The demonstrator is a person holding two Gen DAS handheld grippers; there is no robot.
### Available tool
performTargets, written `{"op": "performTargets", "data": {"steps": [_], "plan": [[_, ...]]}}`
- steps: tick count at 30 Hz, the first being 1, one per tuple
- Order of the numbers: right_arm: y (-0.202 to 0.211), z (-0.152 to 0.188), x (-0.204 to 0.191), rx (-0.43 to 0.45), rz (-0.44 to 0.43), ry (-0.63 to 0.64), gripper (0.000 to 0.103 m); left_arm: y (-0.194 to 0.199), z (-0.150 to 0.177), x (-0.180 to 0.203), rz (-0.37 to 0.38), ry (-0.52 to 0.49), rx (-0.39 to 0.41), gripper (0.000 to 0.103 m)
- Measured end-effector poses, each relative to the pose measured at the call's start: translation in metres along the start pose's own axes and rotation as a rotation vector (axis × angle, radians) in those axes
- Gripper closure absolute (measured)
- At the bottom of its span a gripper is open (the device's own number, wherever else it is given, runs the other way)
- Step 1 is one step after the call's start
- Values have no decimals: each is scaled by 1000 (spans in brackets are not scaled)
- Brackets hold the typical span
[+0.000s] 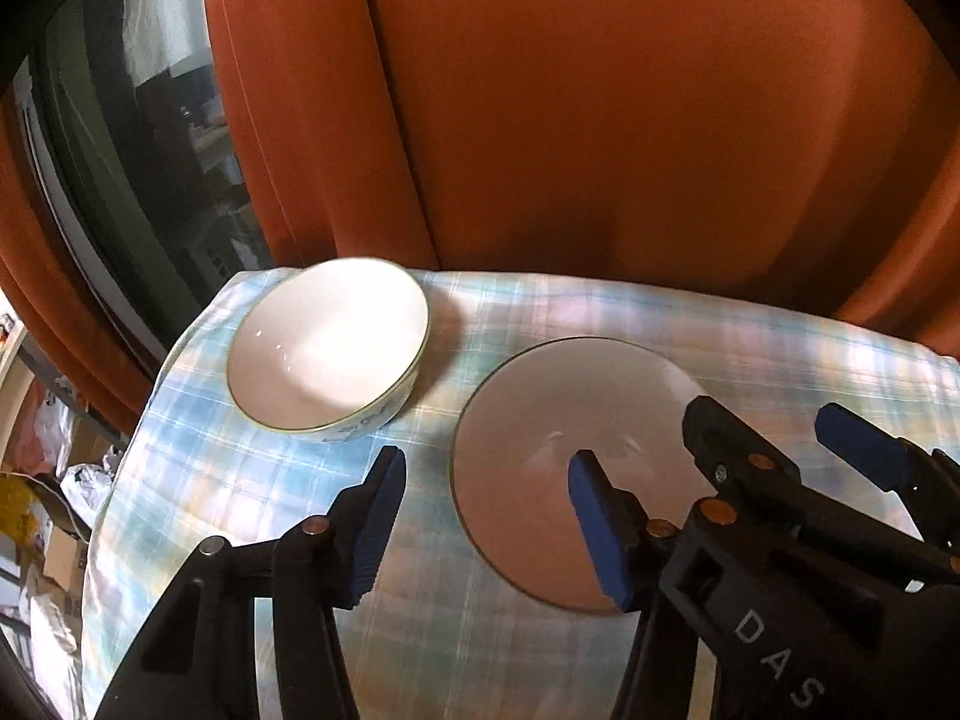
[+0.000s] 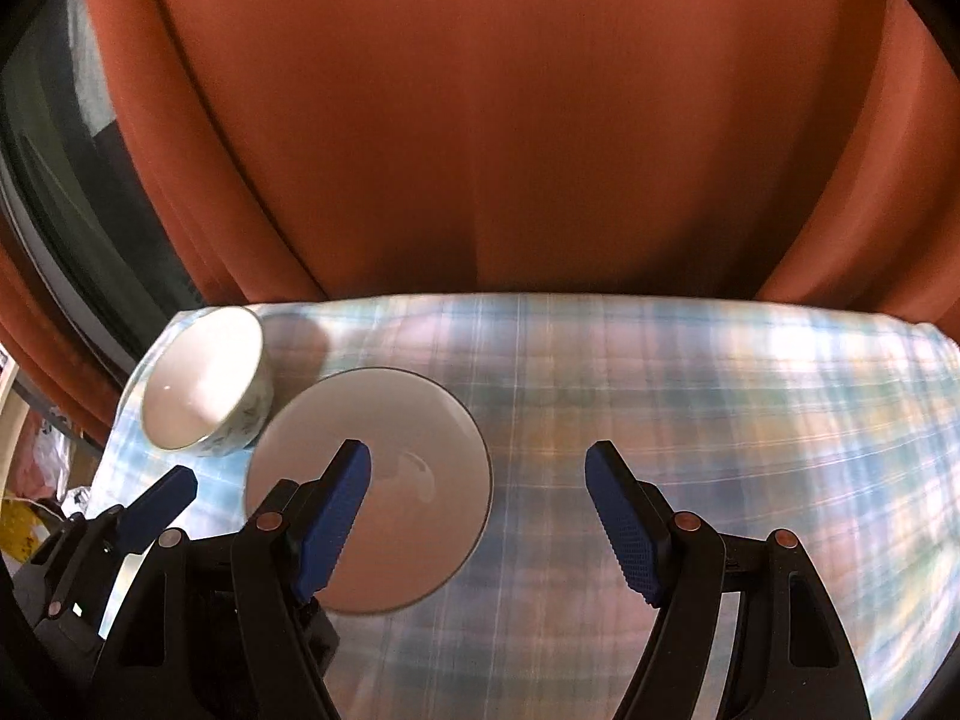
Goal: Organize plates and bowls
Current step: 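Move the right tool to a second white bowl and grasp its rim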
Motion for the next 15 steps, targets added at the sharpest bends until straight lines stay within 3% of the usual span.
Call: {"op": "performTargets", "data": {"steps": [2,4,11,15], "plan": [[-11,-1,0,-14,-3,3,29,-12,1,0,-5,3,-20,56],[-23,-2,-1,-33,-1,14,45,-24,1,0,-11,13,-41,62],[-52,10,-4,-70,-26,23,50,-45,5,1,-57,24,-70,82],[-62,16,-4,-84,-23,21,69,-50,6,2,-61,11,-78,84]]}}
Point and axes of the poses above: each gripper's, at about its wrist camera, not at the fingertips, and y roughly against the way its jaws point, x to its right, z to its underside, the point moved 4 cm from there along -y, roughly the way its jaws point, and after that the axes turned 3 degrees about -x, right-handed, at the moved point
